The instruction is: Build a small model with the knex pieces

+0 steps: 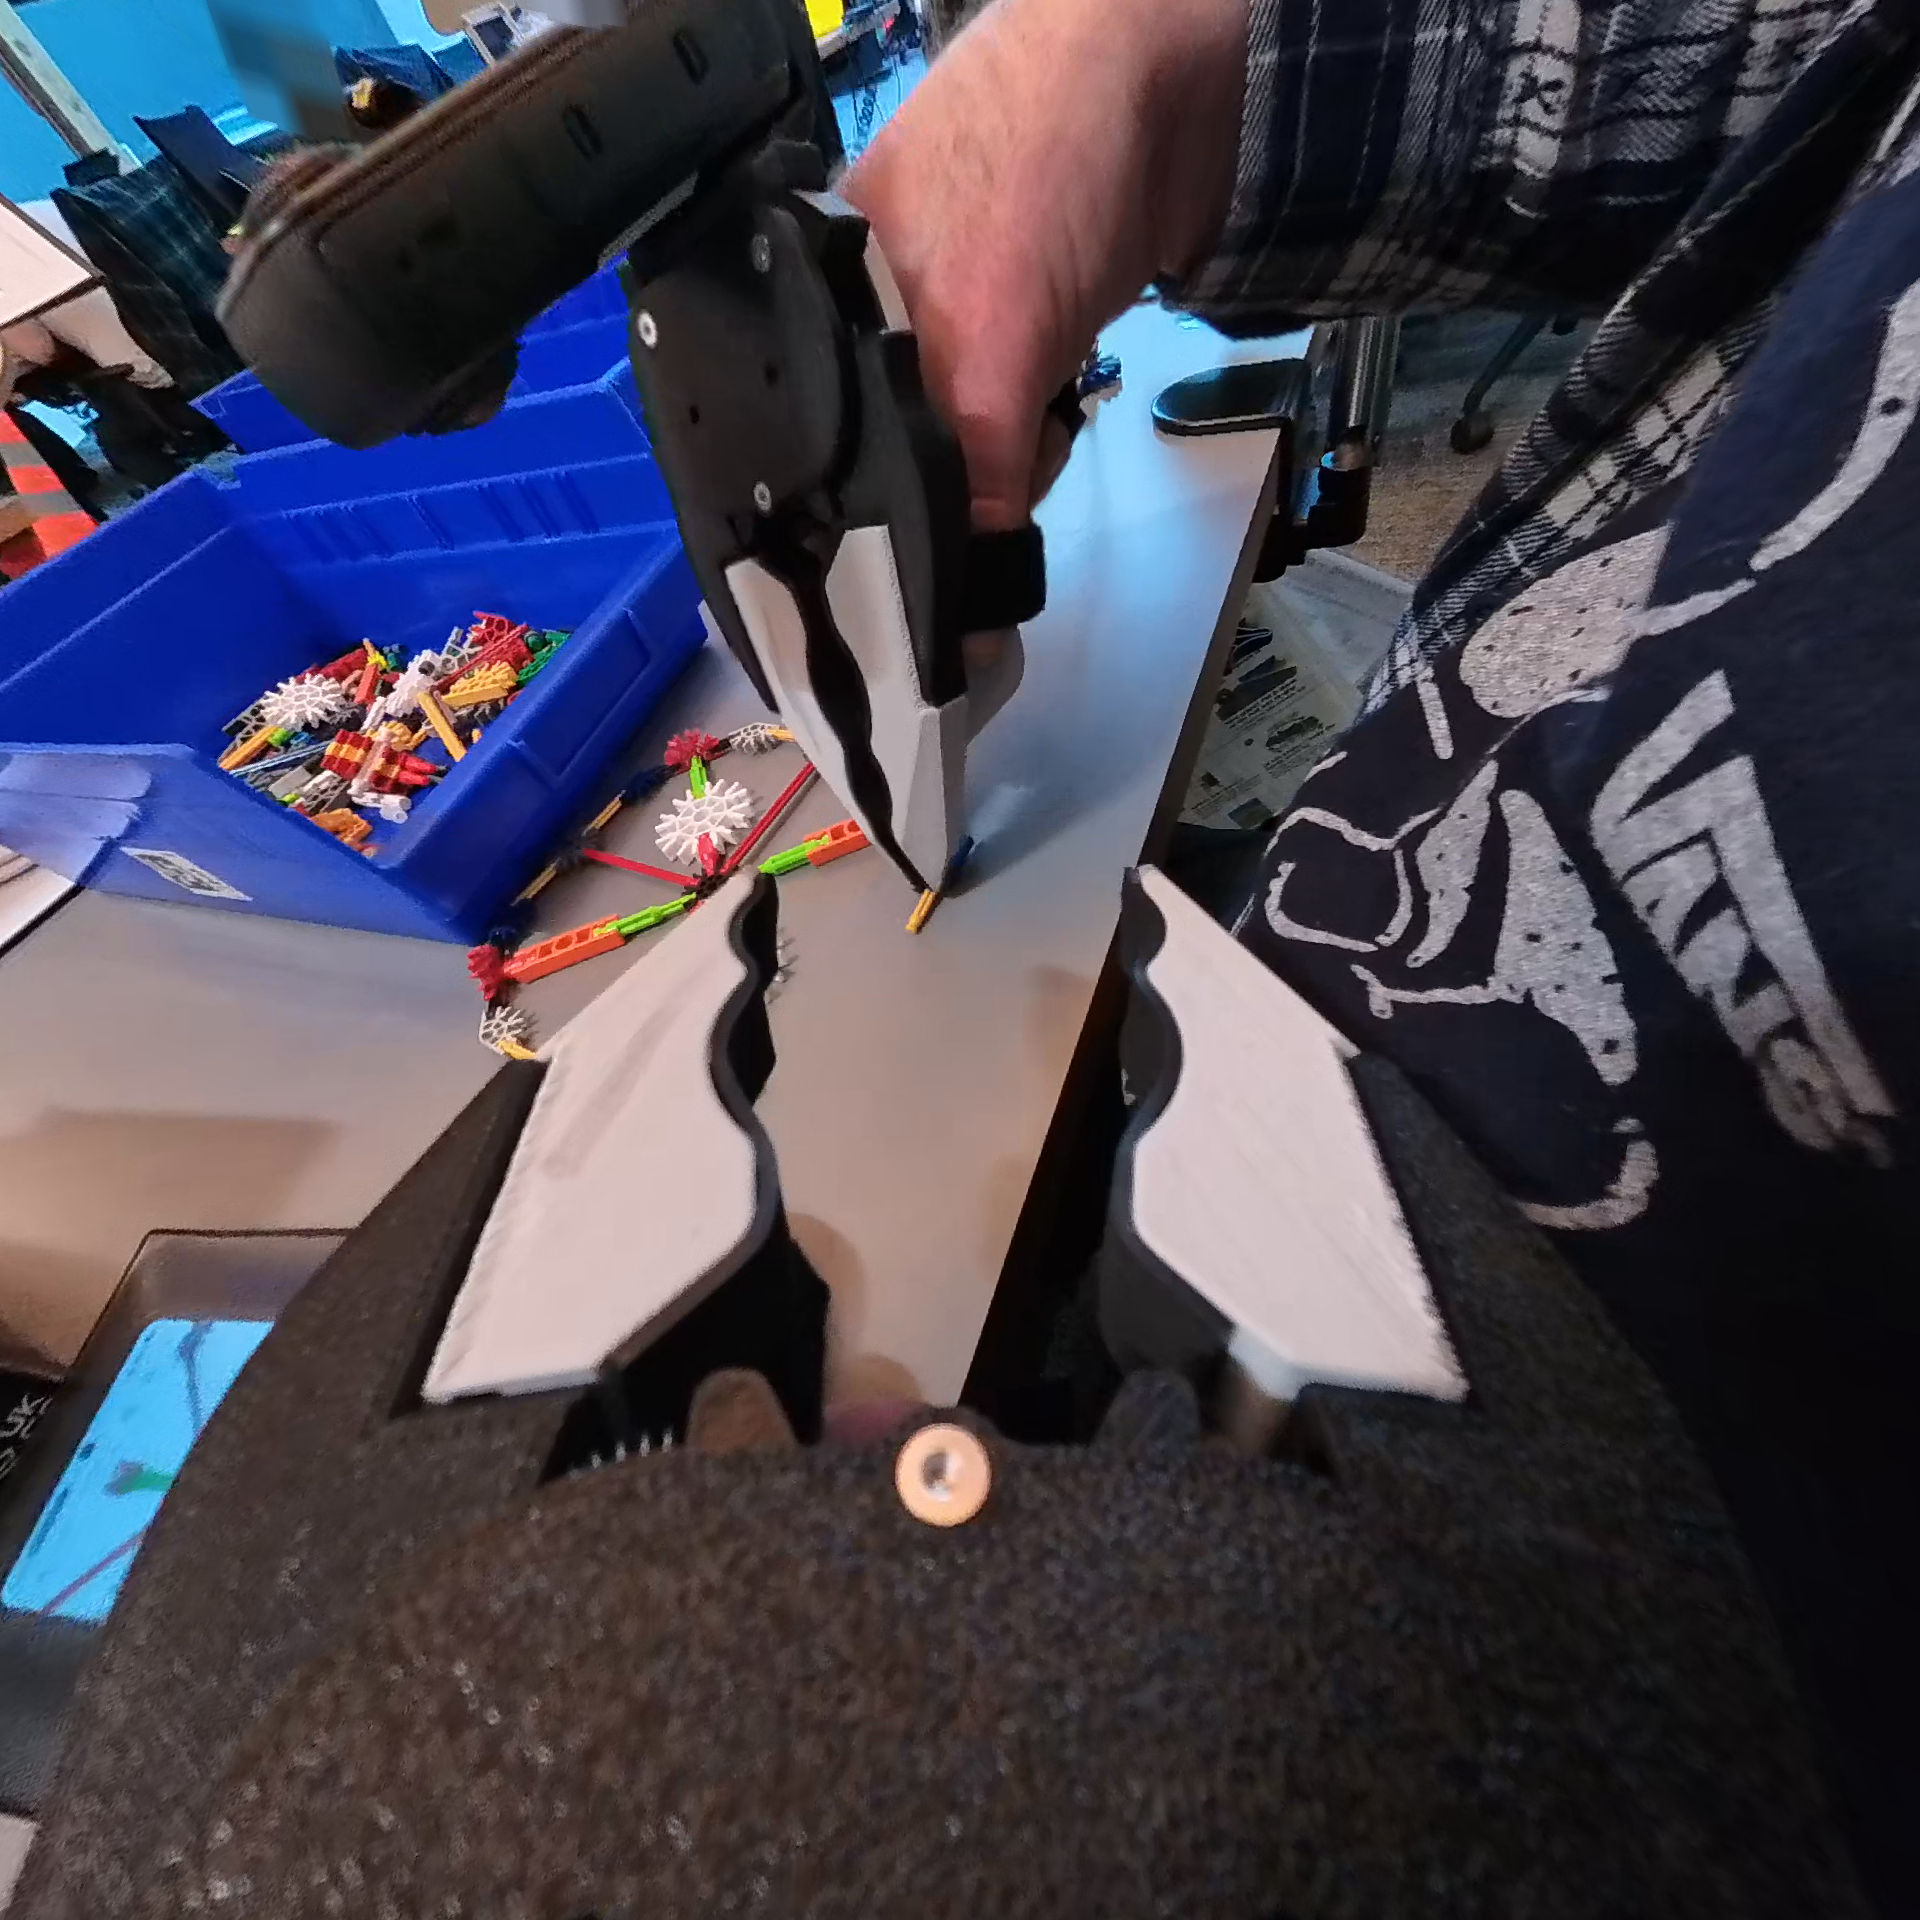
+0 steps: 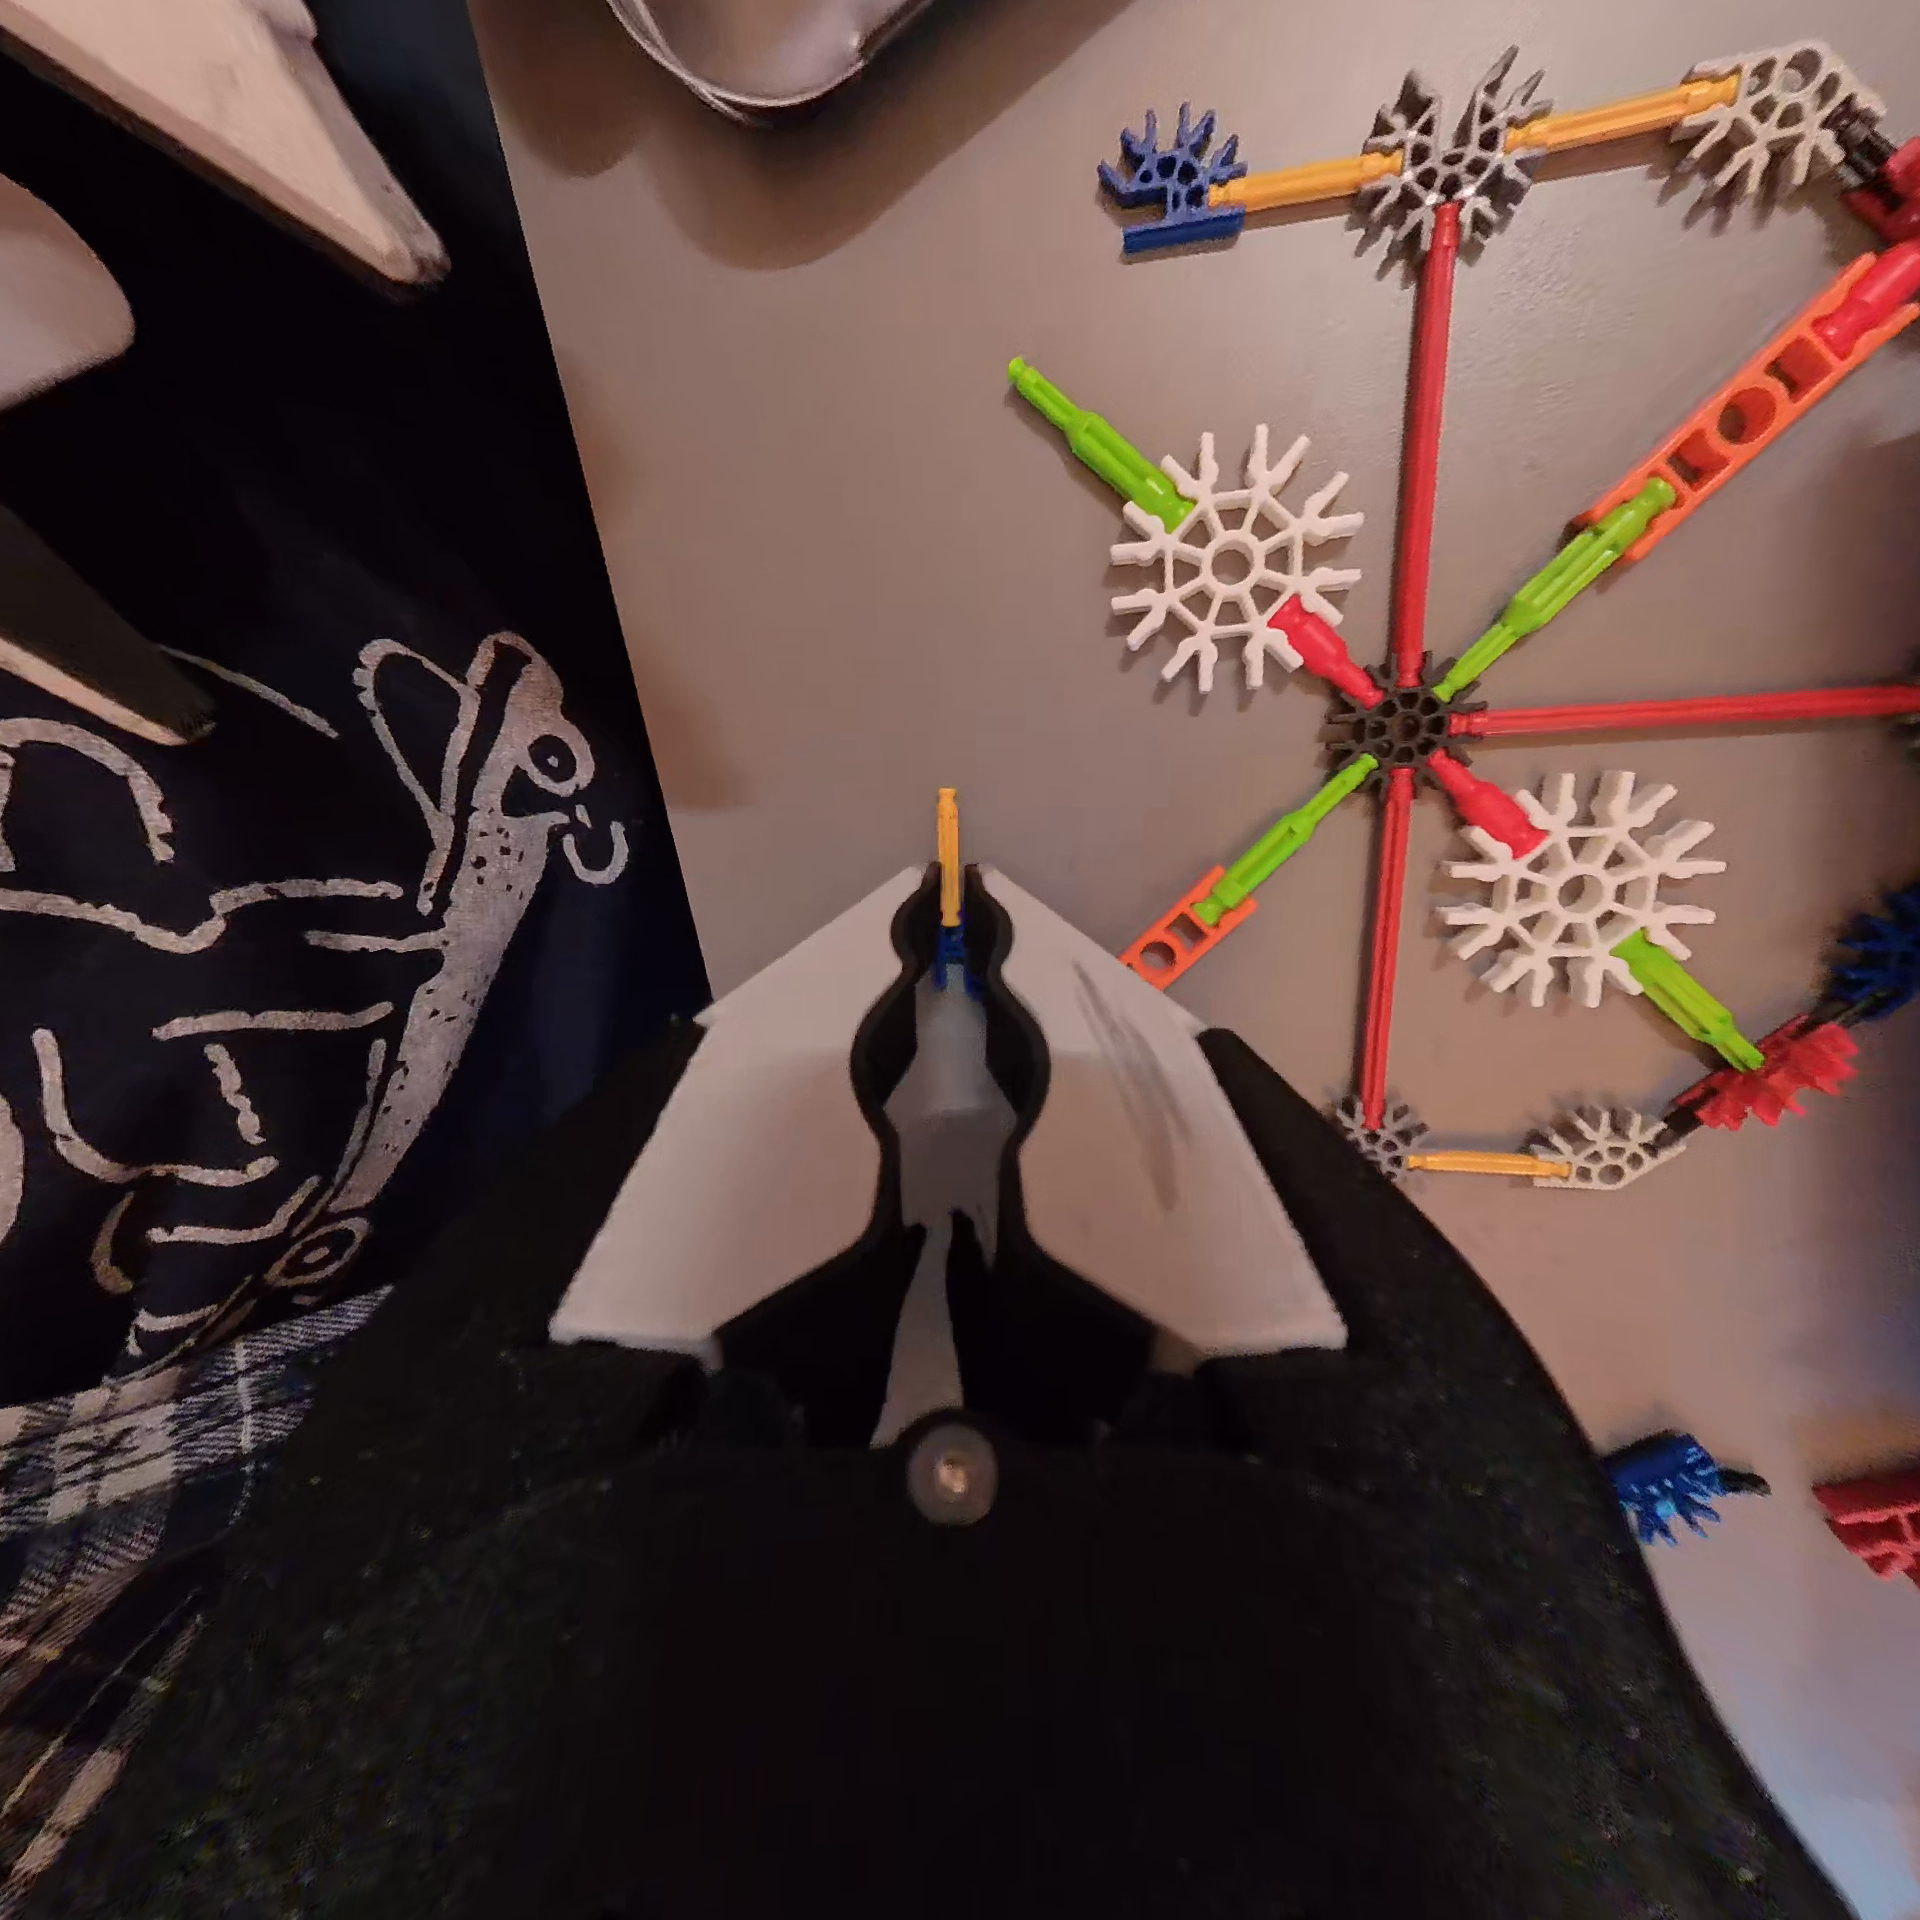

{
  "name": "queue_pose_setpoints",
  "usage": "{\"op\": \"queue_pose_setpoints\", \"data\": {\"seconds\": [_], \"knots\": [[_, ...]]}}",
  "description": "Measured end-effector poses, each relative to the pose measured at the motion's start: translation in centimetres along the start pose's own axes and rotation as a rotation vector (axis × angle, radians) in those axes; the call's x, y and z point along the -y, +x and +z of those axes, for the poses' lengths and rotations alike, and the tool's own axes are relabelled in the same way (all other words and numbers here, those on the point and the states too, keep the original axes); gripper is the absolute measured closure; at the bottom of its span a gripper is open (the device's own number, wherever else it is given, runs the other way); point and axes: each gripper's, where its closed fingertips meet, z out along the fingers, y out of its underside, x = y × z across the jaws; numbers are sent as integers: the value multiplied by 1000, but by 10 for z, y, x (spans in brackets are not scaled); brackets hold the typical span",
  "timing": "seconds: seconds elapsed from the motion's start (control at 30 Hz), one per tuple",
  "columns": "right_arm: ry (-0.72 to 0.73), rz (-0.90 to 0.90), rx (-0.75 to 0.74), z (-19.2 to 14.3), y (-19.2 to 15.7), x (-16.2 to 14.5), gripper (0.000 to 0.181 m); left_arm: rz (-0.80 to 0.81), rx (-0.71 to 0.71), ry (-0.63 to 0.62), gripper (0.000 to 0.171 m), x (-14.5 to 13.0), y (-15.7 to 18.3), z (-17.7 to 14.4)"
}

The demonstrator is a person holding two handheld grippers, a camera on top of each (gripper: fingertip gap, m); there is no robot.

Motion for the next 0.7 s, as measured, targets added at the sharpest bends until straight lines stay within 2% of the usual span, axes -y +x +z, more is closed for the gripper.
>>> {"op": "queue_pose_setpoints", "data": {"seconds": [0.17, 0.3, 0.7], "knots": [[44, 10, -30, -15, 5, 5, 175, 7, -12, -8, 106, 0, 1, 3], [78, 28, -30, -25, 6, 4, 181, 16, -22, -12, 106, 0, 3, 5], [6, -15, -26, -4, -2, -1, 181, 12, -21, -18, 106, -3, 2, 6]]}}
